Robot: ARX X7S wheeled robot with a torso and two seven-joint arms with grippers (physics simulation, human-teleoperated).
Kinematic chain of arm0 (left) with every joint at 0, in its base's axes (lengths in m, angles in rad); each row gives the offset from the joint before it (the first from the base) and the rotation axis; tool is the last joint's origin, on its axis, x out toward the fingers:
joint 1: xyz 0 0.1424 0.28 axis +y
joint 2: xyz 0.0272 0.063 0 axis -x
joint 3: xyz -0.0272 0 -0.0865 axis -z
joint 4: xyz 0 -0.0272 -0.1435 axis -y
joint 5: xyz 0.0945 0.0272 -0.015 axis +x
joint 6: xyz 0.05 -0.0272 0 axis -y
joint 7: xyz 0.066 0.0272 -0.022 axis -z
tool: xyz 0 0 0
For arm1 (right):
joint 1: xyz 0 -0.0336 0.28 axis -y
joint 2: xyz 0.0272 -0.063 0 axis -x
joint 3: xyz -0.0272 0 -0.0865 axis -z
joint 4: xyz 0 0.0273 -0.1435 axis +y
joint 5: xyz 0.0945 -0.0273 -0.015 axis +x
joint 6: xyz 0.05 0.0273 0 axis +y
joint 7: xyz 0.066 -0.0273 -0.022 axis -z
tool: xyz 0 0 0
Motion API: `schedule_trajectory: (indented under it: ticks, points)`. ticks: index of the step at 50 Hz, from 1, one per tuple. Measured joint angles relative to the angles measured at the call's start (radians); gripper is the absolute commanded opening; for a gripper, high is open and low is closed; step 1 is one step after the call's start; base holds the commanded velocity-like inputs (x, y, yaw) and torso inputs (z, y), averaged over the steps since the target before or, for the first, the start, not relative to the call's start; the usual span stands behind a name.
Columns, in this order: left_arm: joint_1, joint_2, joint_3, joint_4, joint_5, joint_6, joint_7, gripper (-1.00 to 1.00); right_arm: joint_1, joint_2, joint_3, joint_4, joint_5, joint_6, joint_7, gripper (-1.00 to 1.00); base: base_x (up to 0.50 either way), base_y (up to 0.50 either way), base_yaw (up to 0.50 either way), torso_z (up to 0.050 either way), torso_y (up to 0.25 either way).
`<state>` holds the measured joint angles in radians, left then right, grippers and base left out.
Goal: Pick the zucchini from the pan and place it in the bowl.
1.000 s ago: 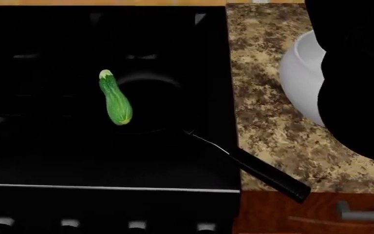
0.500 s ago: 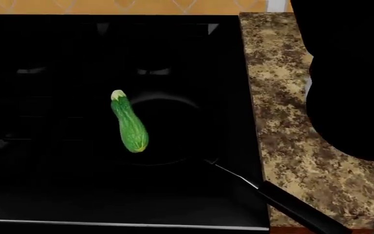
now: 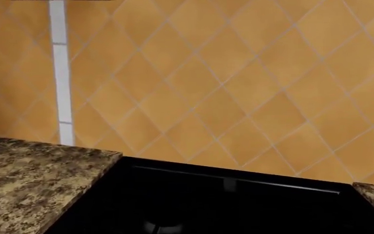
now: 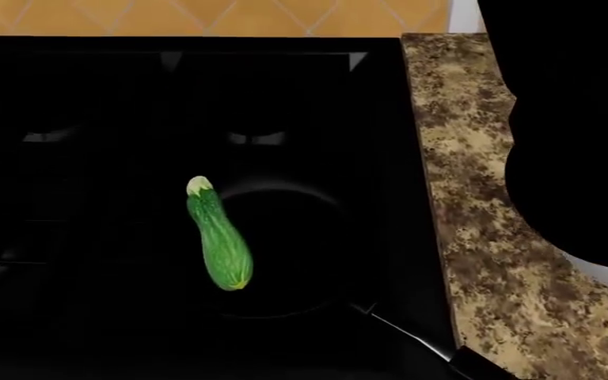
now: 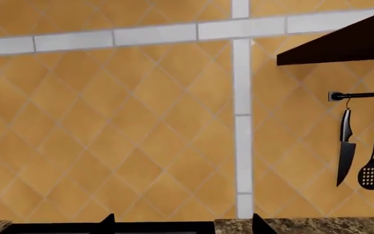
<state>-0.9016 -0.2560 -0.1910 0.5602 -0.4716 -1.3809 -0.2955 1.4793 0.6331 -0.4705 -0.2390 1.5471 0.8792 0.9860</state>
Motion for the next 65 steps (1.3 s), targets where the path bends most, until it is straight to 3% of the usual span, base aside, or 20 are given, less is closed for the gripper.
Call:
schedule_trajectory:
  ticks: [12, 32, 65]
  points:
    - [0.011, -0.006, -0.002, -0.006, -0.005, 0.013, -0.001, 1.00, -0.002, -0.003, -0.004, 0.004, 0.004, -0.002, 0.000, 1.00, 0.34, 0.00, 0.00, 0.000, 0.001]
    - [0.036, -0.015, 0.001, -0.016, -0.010, 0.043, 0.000, 1.00, 0.008, -0.043, -0.032, 0.050, 0.040, 0.017, -0.008, 1.00, 0.00, 0.00, 0.00, 0.000, 0.000]
    - [0.100, -0.032, -0.021, -0.034, -0.017, 0.102, 0.006, 1.00, 0.035, -0.287, -0.147, 0.381, 0.297, 0.115, -0.035, 1.00, 0.00, 0.00, 0.00, 0.000, 0.000]
